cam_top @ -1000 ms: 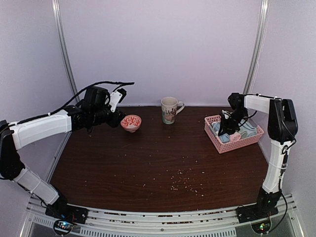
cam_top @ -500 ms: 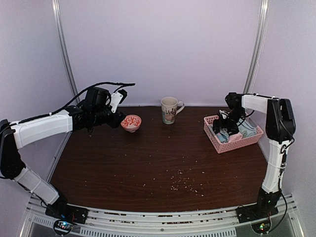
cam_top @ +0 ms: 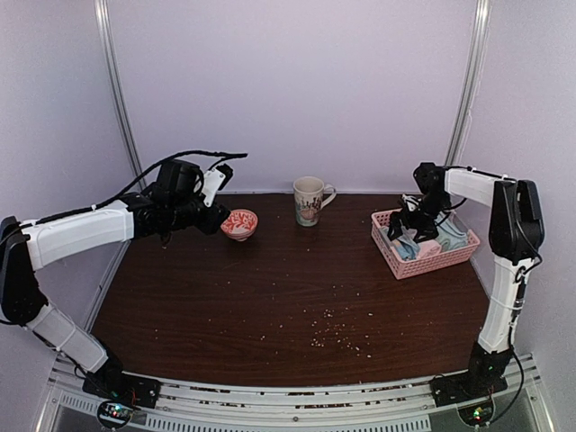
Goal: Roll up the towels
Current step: Place the towel in the bin, then reset both arms
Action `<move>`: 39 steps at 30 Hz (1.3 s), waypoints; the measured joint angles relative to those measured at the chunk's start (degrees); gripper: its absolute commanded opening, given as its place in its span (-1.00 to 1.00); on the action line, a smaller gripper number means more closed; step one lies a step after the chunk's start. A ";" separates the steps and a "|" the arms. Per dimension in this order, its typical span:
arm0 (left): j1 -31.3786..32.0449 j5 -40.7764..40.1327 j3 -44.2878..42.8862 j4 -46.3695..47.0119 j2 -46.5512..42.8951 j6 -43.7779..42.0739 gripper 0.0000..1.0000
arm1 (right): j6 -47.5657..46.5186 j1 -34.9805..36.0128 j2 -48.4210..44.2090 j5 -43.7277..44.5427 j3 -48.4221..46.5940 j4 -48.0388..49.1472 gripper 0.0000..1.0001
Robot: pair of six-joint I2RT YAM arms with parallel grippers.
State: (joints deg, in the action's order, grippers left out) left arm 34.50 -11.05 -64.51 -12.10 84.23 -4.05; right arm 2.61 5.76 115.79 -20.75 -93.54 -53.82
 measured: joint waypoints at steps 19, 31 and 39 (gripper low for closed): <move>0.00 0.26 0.00 -0.02 0.35 -0.35 0.09 | -9.01 0.00 -7.96 6.69 -8.46 -1.07 1.00; -0.52 -3.65 0.04 0.09 0.20 0.76 0.96 | -11.02 -0.17 -23.37 8.72 4.15 14.34 1.00; -3.74 -6.73 0.52 0.72 -2.47 3.61 0.96 | -3.76 -1.38 -34.40 18.58 13.94 34.77 1.00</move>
State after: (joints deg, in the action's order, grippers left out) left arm 30.76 -17.78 -63.99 -11.38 81.76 -0.45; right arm -1.15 4.38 81.38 -2.17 -79.59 -19.05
